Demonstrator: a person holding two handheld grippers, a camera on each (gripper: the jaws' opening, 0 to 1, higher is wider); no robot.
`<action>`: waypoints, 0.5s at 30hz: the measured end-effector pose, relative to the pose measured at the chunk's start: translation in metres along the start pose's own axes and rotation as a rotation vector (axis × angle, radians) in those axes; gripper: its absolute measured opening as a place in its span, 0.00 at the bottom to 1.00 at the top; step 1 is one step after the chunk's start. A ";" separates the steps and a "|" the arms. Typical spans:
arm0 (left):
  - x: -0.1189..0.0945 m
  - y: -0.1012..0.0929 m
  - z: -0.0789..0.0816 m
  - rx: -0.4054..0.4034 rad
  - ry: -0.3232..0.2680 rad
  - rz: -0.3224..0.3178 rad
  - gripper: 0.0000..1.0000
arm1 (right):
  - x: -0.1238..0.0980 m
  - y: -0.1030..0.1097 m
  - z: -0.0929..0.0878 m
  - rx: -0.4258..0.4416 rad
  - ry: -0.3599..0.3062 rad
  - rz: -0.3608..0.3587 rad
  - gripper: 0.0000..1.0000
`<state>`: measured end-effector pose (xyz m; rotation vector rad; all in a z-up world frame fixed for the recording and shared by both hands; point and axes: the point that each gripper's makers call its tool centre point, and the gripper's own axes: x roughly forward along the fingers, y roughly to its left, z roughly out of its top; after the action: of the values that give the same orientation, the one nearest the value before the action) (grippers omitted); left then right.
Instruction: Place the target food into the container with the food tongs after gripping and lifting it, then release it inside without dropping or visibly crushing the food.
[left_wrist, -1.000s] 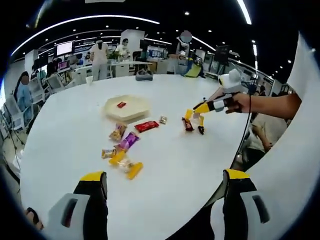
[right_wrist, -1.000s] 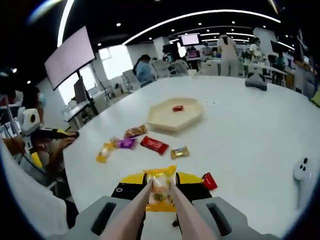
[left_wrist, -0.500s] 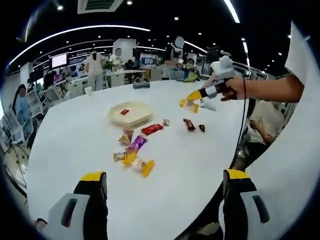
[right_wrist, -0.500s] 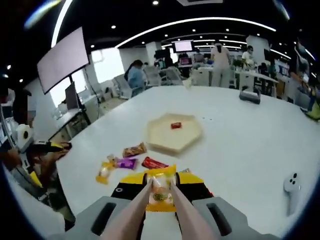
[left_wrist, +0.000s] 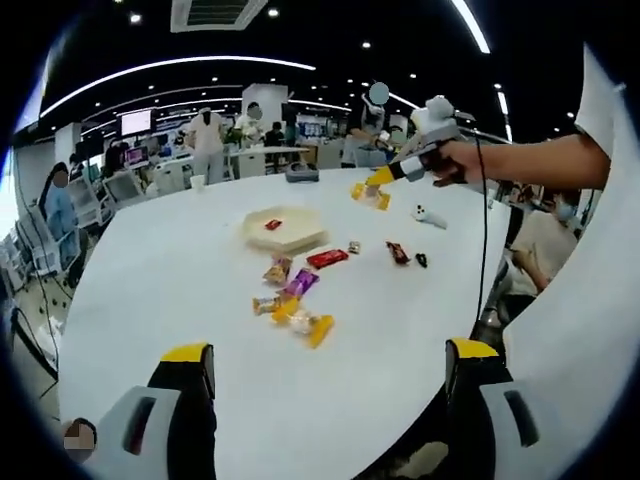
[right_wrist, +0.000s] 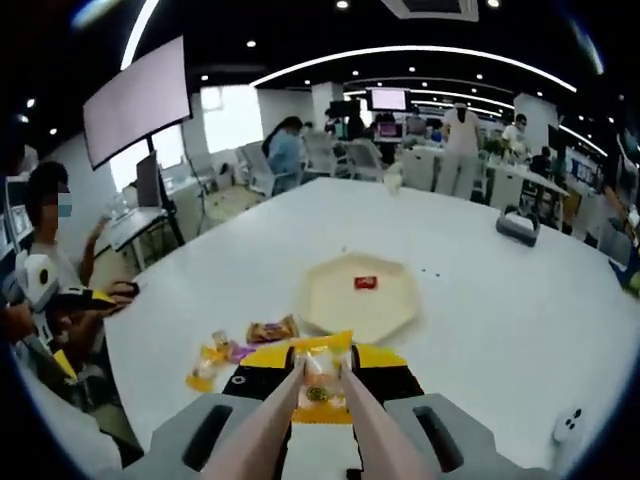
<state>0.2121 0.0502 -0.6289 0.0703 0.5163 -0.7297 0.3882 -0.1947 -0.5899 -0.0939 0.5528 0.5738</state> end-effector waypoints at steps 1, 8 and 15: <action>0.001 -0.002 0.001 -0.006 -0.002 -0.004 0.96 | 0.001 -0.001 0.001 0.000 -0.002 0.001 0.21; 0.014 -0.010 0.008 0.004 0.017 0.017 0.96 | 0.011 -0.015 0.009 -0.012 -0.018 0.025 0.21; 0.038 -0.019 0.026 -0.072 0.036 0.058 0.96 | 0.023 -0.037 0.028 -0.030 -0.051 0.081 0.22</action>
<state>0.2344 0.0065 -0.6216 0.0310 0.5727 -0.6536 0.4371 -0.2085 -0.5808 -0.0859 0.5003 0.6616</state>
